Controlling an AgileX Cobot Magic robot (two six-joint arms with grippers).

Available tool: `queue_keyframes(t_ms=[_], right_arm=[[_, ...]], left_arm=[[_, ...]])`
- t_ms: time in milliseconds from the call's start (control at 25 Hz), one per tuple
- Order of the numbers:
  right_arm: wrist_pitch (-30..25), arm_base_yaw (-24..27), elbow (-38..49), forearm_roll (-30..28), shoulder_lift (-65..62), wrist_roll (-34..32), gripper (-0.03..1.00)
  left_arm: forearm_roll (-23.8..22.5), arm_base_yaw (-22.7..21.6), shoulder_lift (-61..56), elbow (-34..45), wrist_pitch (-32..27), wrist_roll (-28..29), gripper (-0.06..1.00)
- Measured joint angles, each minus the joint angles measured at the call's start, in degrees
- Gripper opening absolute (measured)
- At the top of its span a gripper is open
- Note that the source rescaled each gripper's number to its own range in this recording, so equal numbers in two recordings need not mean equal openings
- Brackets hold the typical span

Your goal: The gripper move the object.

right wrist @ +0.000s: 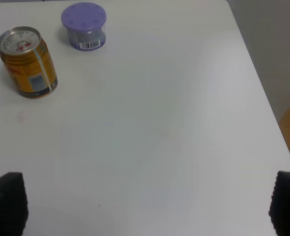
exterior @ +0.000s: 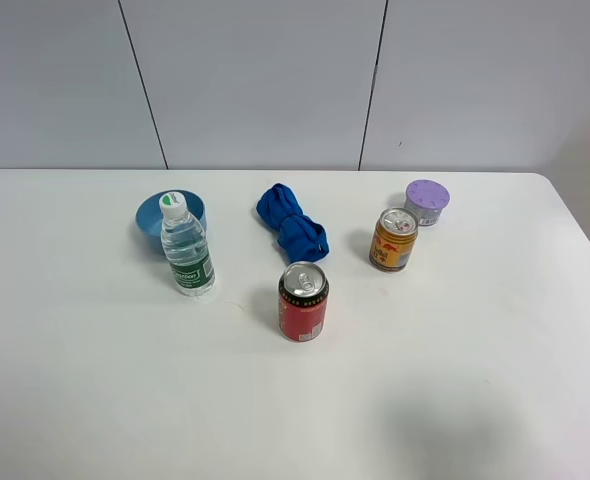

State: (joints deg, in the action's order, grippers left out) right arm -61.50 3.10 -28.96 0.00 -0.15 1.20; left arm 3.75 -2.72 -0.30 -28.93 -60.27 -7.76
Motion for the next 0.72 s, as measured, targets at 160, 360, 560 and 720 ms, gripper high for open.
queue_keyframes(t_ms=[160, 360, 560, 720], right_arm=[[0.0, 0.0, 0.0, -0.33, 0.0, -0.12, 1.0], [0.0, 0.0, 0.0, -0.33, 0.0, -0.12, 1.0], [0.0, 0.0, 0.0, -0.33, 0.0, -0.12, 1.0], [0.0, 0.0, 0.0, -0.33, 0.0, -0.12, 1.0]], left_arm=[[0.0, 0.0, 0.0, 0.0, 0.0, 0.0, 1.0], [0.0, 0.0, 0.0, 0.0, 0.0, 0.0, 1.0], [0.0, 0.0, 0.0, 0.0, 0.0, 0.0, 1.0], [0.0, 0.0, 0.0, 0.0, 0.0, 0.0, 1.0]])
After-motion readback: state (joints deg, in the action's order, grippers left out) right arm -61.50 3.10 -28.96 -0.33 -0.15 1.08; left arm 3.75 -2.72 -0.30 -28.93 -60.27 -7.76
